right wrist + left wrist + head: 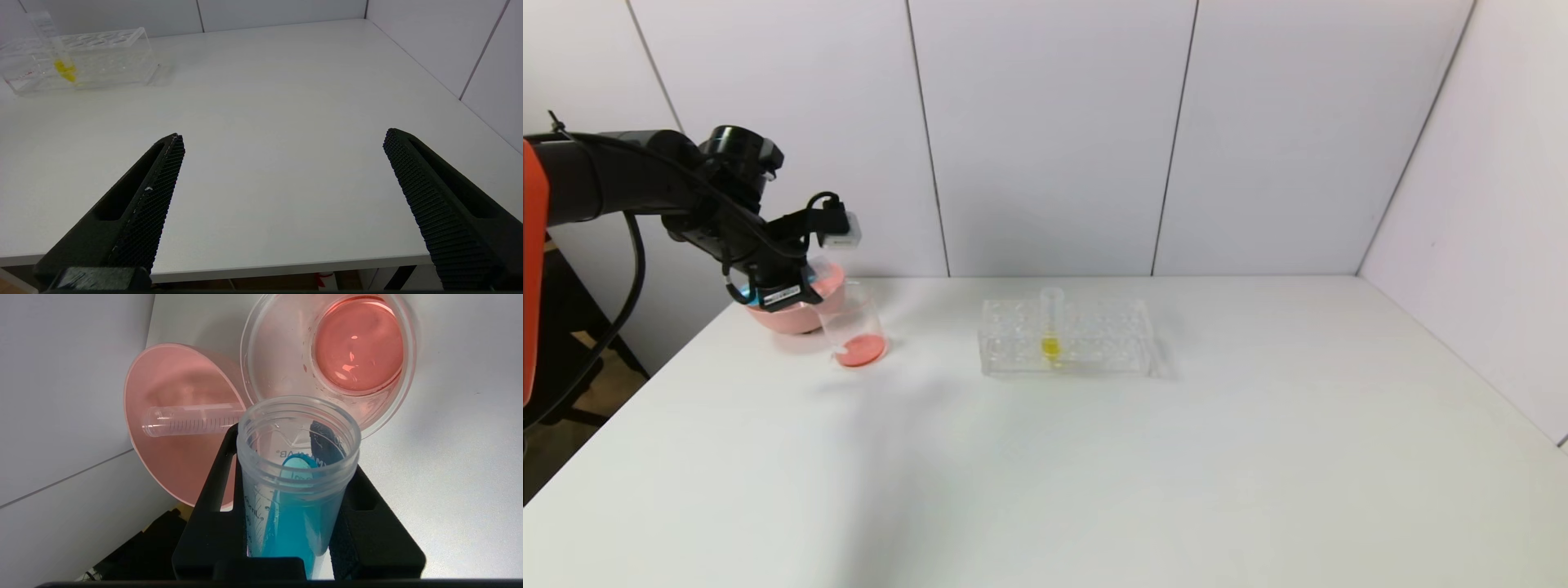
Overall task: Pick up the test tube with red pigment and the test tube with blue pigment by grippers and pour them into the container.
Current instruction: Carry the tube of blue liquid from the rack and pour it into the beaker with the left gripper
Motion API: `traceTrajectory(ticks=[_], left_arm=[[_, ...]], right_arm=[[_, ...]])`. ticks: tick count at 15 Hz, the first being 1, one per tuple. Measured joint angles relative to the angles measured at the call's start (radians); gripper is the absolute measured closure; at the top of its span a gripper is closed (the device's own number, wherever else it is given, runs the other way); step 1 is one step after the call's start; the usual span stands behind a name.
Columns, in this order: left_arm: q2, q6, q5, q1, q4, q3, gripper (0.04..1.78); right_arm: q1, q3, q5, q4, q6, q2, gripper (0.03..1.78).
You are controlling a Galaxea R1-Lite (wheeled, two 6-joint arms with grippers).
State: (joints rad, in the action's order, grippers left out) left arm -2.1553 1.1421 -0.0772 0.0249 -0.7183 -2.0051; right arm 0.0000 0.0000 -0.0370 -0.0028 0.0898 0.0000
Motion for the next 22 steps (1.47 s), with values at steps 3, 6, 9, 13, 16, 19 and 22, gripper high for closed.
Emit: traceTrajectory(ticks=[3,6,9,13,16,19,22], left_arm=[[0.001,0.002,0.033,-0.003,0.002,-0.014,1.28],[0.006,0.002,0.034,-0.003,0.0,-0.017,1.28],[0.006,0.002,0.051,-0.004,-0.007,-0.017,1.28],[0.001,0.019,0.13,-0.004,-0.01,-0.017,1.28],[-0.004,0.021,0.149,-0.005,-0.011,-0.017,1.28],[-0.007,0.028,0.184,-0.011,-0.01,-0.017,1.28],[-0.011,0.03,0.24,-0.022,0.004,-0.017,1.28]], right_arm=[[0.0,0.0,0.0,0.0,0.0,0.0,0.04],[0.0,0.0,0.0,0.0,0.0,0.0,0.04],[0.0,0.0,0.0,0.0,0.0,0.0,0.04],[0.0,0.0,0.0,0.0,0.0,0.0,0.04],[0.0,0.0,0.0,0.0,0.0,0.0,0.04],[0.0,0.0,0.0,0.0,0.0,0.0,0.04],[0.0,0.0,0.0,0.0,0.0,0.0,0.04]])
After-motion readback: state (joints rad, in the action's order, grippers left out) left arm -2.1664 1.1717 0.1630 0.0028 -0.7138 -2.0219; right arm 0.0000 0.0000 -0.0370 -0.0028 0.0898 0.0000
